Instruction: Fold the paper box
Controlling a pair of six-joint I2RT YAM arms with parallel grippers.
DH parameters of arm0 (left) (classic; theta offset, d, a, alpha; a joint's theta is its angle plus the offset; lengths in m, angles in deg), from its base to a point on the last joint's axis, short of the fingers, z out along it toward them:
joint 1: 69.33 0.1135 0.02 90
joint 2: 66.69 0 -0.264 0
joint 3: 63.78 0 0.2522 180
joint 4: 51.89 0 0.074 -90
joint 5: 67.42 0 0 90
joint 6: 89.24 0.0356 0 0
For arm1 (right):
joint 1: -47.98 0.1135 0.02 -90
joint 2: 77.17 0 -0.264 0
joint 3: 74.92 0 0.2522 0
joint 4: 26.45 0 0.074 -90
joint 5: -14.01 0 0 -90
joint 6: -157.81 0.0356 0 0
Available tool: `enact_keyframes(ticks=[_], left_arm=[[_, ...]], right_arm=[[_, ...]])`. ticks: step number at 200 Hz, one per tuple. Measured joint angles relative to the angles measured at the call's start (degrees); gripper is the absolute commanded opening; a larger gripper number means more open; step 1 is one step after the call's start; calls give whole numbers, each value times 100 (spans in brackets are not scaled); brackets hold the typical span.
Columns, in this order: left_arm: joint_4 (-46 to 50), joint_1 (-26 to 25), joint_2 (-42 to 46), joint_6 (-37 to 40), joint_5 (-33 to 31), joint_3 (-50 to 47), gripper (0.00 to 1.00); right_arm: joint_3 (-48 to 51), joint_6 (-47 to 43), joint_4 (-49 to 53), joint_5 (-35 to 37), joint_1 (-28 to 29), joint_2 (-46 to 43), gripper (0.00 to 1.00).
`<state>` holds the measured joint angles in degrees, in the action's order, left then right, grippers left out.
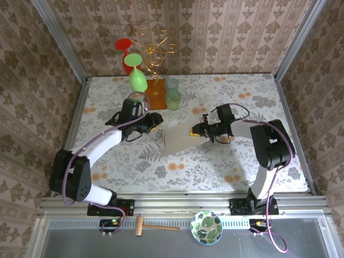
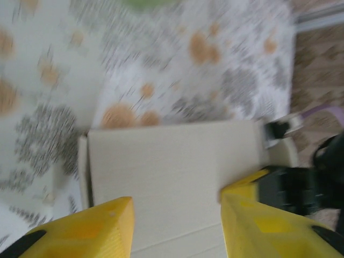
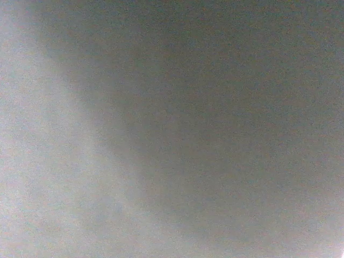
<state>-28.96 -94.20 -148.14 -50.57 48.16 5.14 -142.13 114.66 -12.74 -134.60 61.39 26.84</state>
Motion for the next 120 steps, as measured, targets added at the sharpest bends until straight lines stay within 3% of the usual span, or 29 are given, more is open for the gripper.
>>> enact_keyframes(ticks=[36,67,92,120], left_arm=[[595,-37,380,660,-306,525,49],[772,24,597,798,-380,286,54],[522,317,684,9,-428,-264,65],[284,439,669,-1287,-505,-566,65]], right_arm=[[-420,1040,608,7,-219,-240,29],[-710,1939,1062,-17,-321,-494,31],[-710,2782,1252,-81,-398,-699,32],[-710,3530,1261,-195,-435,-761,33]])
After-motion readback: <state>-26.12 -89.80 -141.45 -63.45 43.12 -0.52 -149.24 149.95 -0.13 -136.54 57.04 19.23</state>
